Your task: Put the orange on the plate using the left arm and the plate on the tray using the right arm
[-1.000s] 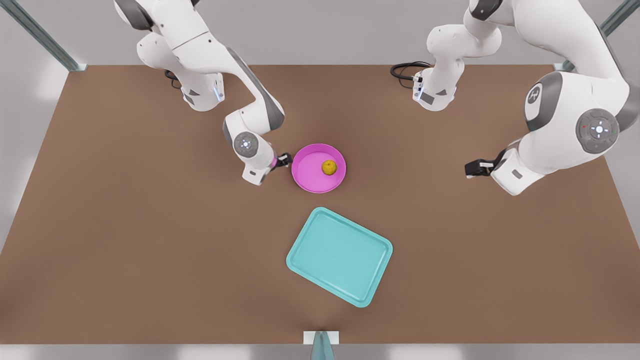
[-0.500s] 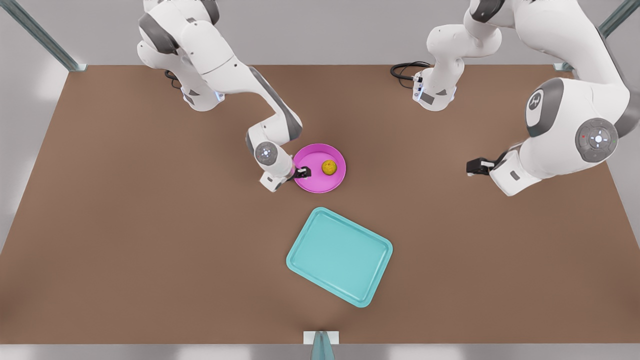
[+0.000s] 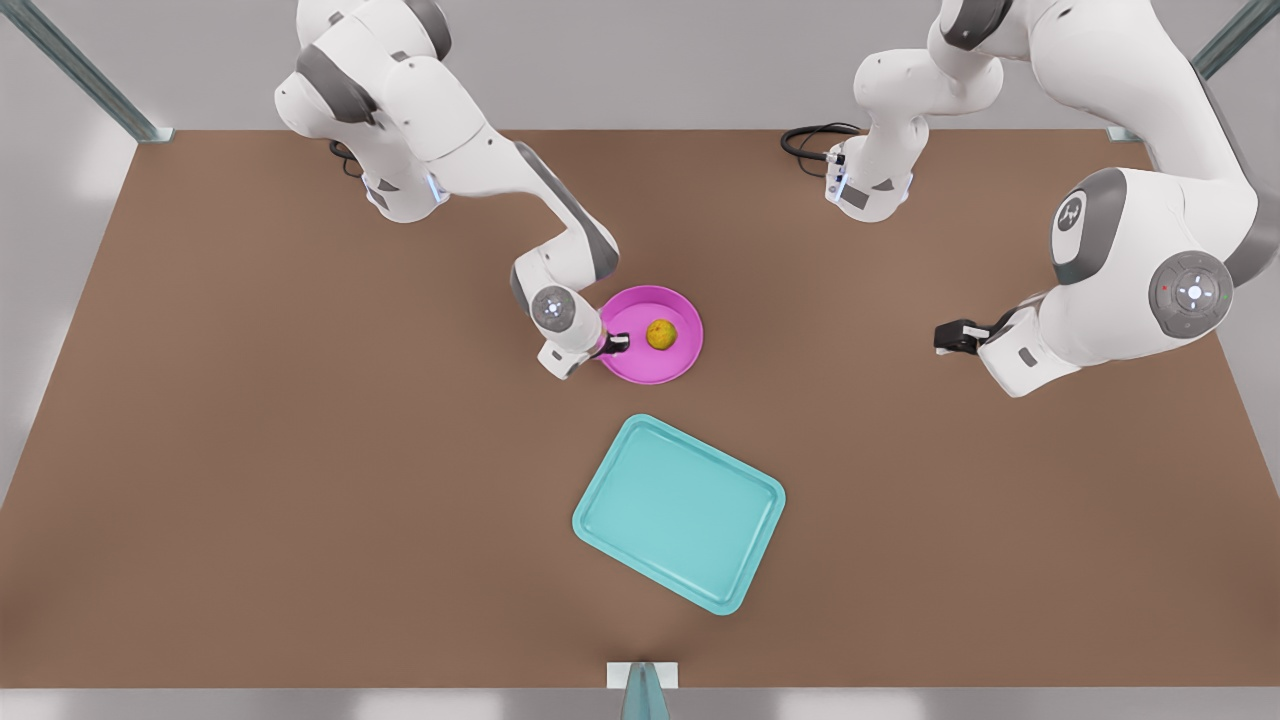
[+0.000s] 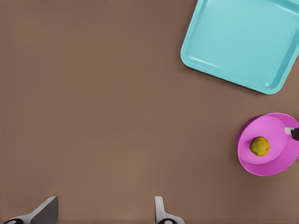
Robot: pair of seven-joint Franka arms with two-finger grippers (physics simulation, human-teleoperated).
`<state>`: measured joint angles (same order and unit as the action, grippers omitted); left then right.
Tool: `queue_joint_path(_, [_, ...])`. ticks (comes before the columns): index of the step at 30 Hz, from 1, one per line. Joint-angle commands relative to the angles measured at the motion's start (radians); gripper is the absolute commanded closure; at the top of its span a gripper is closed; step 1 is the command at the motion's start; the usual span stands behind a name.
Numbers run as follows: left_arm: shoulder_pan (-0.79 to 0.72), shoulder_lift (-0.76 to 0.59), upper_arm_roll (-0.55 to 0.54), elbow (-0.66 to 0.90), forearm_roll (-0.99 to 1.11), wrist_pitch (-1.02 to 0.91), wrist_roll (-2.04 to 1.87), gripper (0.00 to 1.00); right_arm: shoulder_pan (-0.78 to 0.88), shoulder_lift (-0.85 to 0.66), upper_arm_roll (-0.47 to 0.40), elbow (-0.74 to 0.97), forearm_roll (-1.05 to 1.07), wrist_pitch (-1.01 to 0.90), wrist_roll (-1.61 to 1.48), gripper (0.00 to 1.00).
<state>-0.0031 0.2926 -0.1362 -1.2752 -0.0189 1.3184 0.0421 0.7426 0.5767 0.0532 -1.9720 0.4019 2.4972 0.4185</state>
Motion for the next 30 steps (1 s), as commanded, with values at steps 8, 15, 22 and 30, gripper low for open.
queue_joint_path(8, [0.000,-0.001,0.000,0.000,0.001,-0.001,0.044,0.00,0.000,0.015,0.010,0.022,-0.005,-0.006,0.065,0.75])
queue_joint_path(15, [0.000,-0.001,0.000,0.000,0.002,-0.002,0.044,0.00,-0.005,0.002,0.016,0.036,-0.005,-0.046,0.025,0.79])
queue_joint_path(22, [0.000,-0.001,0.000,0.000,0.002,-0.002,0.044,0.00,0.000,-0.031,0.019,0.067,-0.005,-0.049,0.026,0.79])
queue_joint_path(30, [0.000,-0.001,0.000,0.000,0.002,-0.004,0.044,0.00,-0.026,-0.069,0.019,0.145,0.021,-0.047,0.043,0.79])
